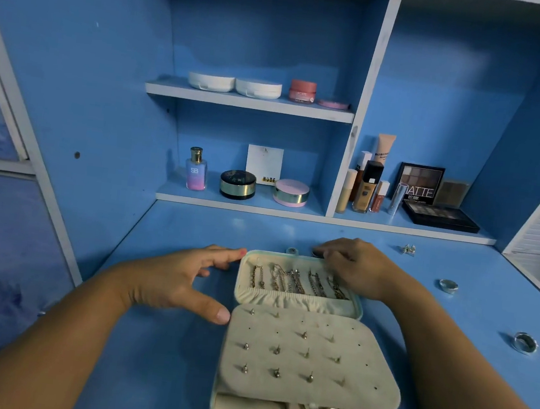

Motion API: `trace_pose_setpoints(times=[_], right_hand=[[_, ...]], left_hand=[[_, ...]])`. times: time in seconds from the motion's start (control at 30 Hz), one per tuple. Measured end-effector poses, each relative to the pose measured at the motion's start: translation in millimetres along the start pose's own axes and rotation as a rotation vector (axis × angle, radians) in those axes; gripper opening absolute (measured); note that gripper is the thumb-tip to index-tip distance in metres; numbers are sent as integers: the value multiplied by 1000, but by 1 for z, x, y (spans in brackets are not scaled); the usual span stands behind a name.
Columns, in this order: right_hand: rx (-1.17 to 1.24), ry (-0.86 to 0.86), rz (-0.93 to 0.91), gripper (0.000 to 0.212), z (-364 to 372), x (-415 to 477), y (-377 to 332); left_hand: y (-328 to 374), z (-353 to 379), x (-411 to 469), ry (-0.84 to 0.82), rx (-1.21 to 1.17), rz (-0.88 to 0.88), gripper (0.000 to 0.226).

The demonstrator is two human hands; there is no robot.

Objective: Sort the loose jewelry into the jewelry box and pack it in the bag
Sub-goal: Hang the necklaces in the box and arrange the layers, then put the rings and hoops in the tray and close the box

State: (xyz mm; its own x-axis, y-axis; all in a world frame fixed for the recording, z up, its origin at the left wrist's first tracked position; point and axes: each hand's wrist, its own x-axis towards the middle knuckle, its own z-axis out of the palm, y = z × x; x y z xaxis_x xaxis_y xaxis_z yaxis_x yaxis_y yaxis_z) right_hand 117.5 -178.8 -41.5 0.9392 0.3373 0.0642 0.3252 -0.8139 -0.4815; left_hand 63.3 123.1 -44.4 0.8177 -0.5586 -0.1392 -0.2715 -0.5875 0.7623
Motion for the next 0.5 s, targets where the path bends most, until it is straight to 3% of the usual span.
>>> trace_pose_setpoints(times=[0.3, 0.43, 0.5], right_hand=[[-208, 36, 197, 39, -12, -6, 25], [-425, 21, 289, 36, -19, -11, 41], [-413, 44, 302, 29, -29, -19, 46]], left_hand=[[-3, 10, 6, 39, 42, 5, 129], [-4, 7, 6, 19, -26, 6, 135], [-5, 4, 5, 13, -67, 0, 139]])
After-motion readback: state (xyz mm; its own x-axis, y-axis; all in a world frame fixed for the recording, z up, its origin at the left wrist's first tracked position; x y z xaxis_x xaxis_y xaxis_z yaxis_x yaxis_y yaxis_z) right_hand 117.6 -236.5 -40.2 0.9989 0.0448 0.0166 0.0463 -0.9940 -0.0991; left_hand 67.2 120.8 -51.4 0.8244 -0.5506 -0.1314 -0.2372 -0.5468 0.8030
